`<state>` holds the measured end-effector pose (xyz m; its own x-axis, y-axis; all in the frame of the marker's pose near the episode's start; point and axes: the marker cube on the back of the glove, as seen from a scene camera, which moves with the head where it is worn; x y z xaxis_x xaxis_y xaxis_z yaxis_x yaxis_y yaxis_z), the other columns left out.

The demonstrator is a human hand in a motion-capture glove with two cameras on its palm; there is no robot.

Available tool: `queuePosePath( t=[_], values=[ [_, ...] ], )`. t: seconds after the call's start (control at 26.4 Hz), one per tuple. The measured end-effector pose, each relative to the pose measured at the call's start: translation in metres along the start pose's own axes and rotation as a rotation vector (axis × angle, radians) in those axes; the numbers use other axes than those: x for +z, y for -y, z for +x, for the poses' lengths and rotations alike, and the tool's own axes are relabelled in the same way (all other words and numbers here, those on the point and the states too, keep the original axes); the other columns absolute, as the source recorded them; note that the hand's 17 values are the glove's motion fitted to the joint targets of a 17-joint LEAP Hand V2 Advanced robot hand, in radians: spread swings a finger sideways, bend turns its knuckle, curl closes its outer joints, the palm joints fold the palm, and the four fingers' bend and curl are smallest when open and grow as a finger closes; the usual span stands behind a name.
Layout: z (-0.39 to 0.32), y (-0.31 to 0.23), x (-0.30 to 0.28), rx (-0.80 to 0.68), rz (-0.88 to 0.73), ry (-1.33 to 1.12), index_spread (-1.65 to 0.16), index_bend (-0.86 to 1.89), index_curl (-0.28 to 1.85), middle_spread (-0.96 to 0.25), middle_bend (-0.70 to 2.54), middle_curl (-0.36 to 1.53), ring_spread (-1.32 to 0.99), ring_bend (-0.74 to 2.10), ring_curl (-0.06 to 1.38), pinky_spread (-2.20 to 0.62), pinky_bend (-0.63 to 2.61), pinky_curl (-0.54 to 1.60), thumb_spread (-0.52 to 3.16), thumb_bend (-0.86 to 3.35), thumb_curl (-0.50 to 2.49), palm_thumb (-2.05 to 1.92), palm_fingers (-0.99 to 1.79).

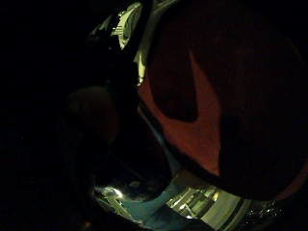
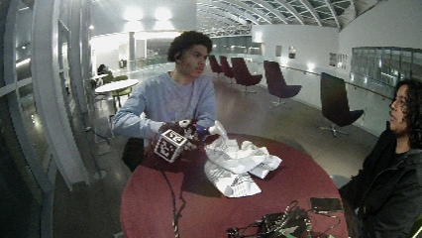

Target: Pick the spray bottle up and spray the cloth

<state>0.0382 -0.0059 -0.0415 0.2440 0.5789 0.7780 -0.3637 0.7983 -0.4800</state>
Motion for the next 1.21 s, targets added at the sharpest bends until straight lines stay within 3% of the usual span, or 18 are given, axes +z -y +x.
queuePosePath(
  t=[0.53,0.72,0.91,1.21],
  values=[
    [-0.008,0.009,0.009,-0.047,-0.001,0.007,-0.38,-0.01,-0.01,0.0,0.6,0.44,0.07,0.94,0.4,0.26,0.87,0.37,0.97,-0.03,0.49,0.74,0.43],
    [-0.035,0.022,0.021,-0.216,-0.002,-0.016,-0.38,0.0,-0.01,0.0,0.6,0.44,0.07,0.94,0.4,0.26,0.86,0.37,0.97,-0.03,0.49,0.74,0.43],
    [-0.062,0.045,0.05,-0.478,-0.173,-0.238,-0.37,0.01,-0.01,0.0,0.6,0.44,0.07,0.93,0.4,0.25,0.84,0.36,0.97,-0.02,0.49,0.75,0.43],
    [-0.153,0.158,0.133,-0.787,0.026,-0.176,-0.37,0.04,0.01,0.0,0.6,0.44,0.07,0.89,0.39,0.24,0.76,0.35,0.96,-0.02,0.49,0.76,0.4]
  ],
)
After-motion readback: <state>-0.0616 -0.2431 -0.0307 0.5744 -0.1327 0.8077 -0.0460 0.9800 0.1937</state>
